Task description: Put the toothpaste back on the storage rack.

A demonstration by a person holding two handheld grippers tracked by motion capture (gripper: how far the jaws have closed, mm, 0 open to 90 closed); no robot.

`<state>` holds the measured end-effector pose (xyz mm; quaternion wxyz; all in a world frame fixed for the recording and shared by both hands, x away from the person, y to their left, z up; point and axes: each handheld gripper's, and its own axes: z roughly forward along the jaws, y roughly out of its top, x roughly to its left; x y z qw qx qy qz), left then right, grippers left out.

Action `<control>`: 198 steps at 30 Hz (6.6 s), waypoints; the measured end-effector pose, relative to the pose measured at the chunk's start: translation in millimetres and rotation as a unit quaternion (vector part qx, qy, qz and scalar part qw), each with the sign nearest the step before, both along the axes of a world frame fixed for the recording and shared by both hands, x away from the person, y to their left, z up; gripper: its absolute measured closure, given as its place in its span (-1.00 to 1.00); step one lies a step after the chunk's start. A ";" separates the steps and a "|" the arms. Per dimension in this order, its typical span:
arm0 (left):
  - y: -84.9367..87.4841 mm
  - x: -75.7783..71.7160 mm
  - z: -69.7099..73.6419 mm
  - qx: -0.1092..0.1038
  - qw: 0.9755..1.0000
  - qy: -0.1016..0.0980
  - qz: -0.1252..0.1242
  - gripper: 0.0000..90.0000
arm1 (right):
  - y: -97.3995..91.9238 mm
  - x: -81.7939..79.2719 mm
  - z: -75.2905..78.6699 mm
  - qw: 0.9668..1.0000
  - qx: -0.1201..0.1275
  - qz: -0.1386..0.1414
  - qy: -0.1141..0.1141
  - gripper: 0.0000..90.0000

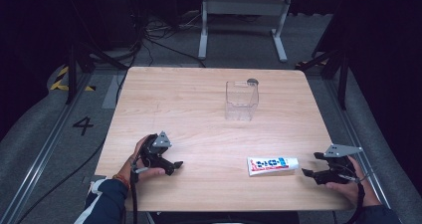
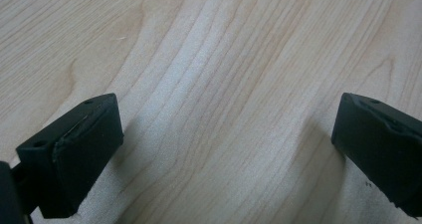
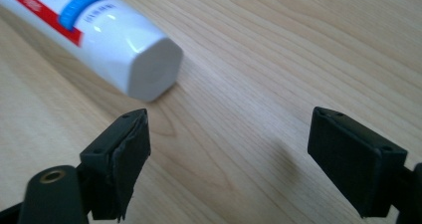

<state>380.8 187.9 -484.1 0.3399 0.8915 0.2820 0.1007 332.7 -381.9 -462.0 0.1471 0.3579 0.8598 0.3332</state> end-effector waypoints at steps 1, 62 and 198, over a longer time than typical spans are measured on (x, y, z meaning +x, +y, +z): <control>-0.1 -0.1 0.0 0.000 1.000 0.000 0.001 -1.00 | 1.0 -1.2 2.2 1.000 -0.002 0.008 -0.004 -0.60; 0.1 -0.9 -0.1 -0.001 1.000 0.001 0.003 -1.00 | 144.5 54.7 9.0 0.942 -0.148 0.291 0.081 -0.19; 0.1 -0.9 0.0 -0.001 1.000 0.001 0.004 -1.00 | 132.0 73.3 83.7 0.974 0.122 0.159 -0.103 0.51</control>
